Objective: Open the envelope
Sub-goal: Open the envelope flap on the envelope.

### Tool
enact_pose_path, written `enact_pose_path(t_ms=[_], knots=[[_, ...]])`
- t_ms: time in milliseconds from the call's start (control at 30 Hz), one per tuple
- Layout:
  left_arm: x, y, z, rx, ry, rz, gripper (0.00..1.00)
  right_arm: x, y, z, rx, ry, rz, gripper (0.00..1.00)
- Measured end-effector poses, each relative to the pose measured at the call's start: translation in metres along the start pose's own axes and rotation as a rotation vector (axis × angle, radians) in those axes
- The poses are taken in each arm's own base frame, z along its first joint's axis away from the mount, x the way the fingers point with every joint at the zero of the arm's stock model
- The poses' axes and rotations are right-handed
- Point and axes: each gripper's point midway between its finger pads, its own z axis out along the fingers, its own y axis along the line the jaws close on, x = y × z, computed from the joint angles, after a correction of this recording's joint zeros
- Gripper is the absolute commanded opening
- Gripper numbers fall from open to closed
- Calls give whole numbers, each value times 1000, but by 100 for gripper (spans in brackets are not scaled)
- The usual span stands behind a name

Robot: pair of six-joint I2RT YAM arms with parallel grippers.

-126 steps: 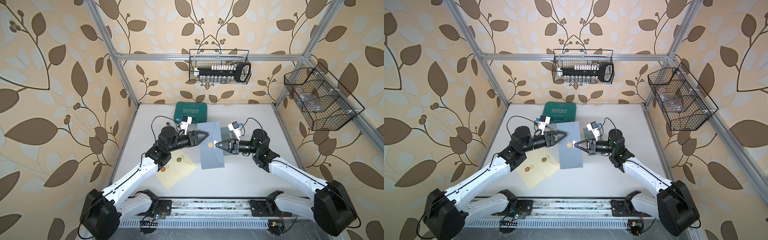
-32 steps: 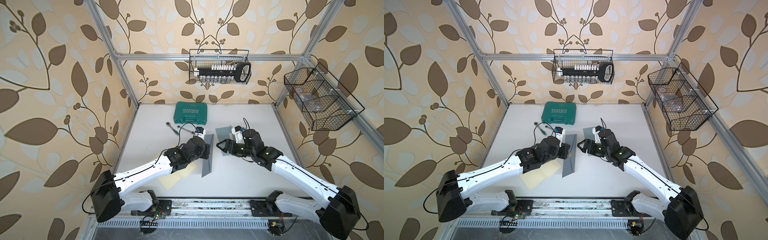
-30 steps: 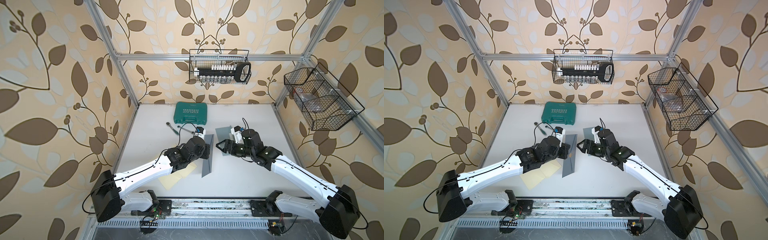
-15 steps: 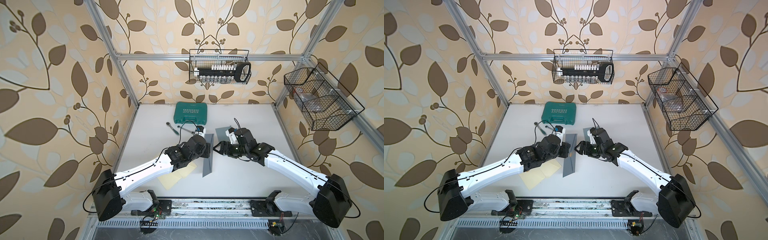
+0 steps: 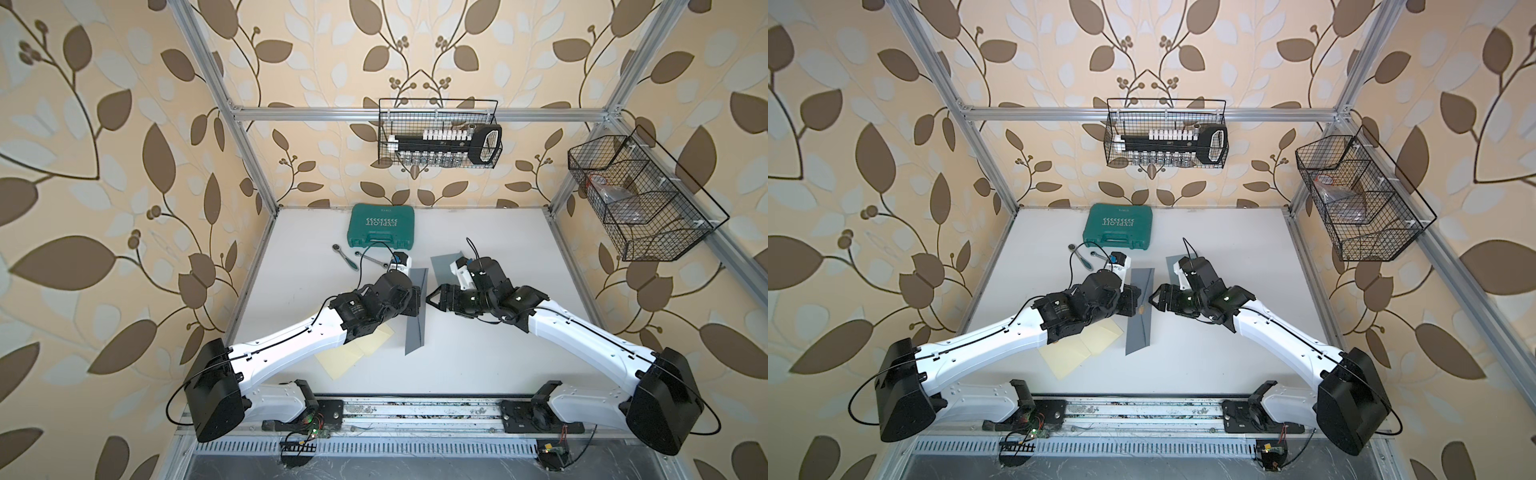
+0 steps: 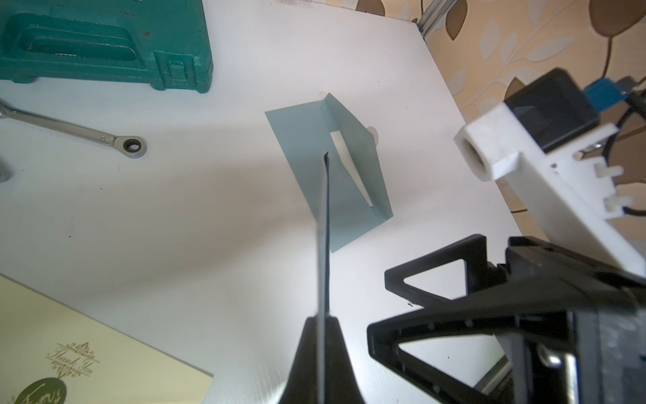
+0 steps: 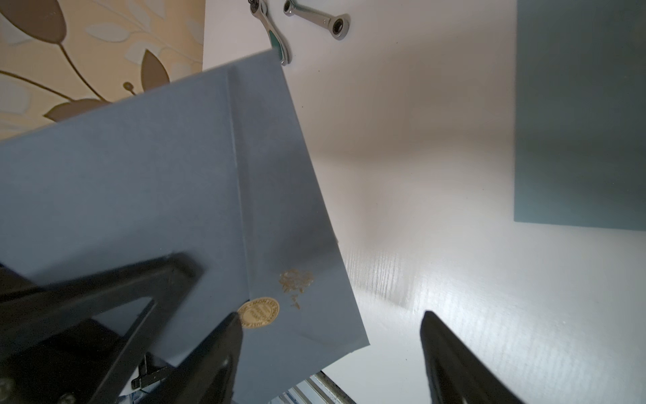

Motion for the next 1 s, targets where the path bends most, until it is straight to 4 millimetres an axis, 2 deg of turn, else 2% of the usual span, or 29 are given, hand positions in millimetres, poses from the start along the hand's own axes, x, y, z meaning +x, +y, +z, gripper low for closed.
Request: enact_pose_path(t_ms=[633,833,1000], knots=[[-1,-2,1,12,-9,5,0,-2,-6,0,31,-14,14,79],[12,1,8,17,-2,33,0,-3,-11,0,54,-26,20,79],[10,-3,8,30,-17,40,0,-5,-14,-1,75,-40,30,79]])
